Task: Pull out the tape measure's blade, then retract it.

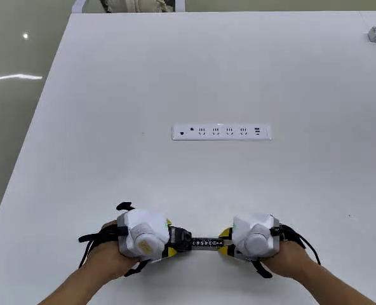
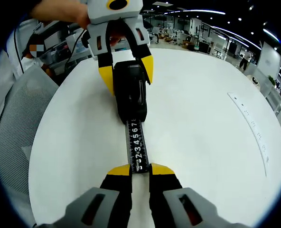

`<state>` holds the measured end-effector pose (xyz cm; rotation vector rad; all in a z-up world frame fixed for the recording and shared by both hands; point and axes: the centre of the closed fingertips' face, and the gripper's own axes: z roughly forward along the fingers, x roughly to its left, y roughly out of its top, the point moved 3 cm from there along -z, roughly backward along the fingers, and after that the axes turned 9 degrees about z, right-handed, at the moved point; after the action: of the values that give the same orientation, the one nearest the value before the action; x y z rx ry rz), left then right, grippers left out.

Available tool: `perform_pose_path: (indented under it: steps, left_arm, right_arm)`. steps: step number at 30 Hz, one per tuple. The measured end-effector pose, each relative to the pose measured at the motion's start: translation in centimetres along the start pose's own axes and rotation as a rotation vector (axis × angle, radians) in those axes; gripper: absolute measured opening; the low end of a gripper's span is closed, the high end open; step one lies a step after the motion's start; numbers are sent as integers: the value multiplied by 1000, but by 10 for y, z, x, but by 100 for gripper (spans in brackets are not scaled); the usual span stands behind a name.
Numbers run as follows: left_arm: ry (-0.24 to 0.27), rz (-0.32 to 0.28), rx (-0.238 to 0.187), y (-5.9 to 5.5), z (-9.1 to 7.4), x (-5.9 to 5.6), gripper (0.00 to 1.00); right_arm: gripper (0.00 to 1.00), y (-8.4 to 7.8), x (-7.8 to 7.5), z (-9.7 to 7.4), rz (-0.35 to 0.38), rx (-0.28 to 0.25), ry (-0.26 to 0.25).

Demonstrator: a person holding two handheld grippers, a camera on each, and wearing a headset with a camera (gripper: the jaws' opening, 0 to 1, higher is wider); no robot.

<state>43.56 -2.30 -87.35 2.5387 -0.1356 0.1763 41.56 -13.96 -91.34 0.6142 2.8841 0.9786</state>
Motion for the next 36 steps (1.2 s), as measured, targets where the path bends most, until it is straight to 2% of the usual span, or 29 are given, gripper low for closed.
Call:
perform_pose_path:
  steps: [2,3,27,36]
  left_arm:
    - [0,0,0,0,0,0,31]
    - [-1,3,1,1,-1,0,31]
    - [-2,0,1,0,0,1,31]
    - [-4,-4,3,0,0,1,31]
  right_arm:
    - [11,-5,-1,-3,7,4,-2]
    - [11,-13,-3,-8,26,-1,-4]
    - [11,-32,-10,-26,37,10,-4]
    - [11,-48,-15,-37,53,25,-15]
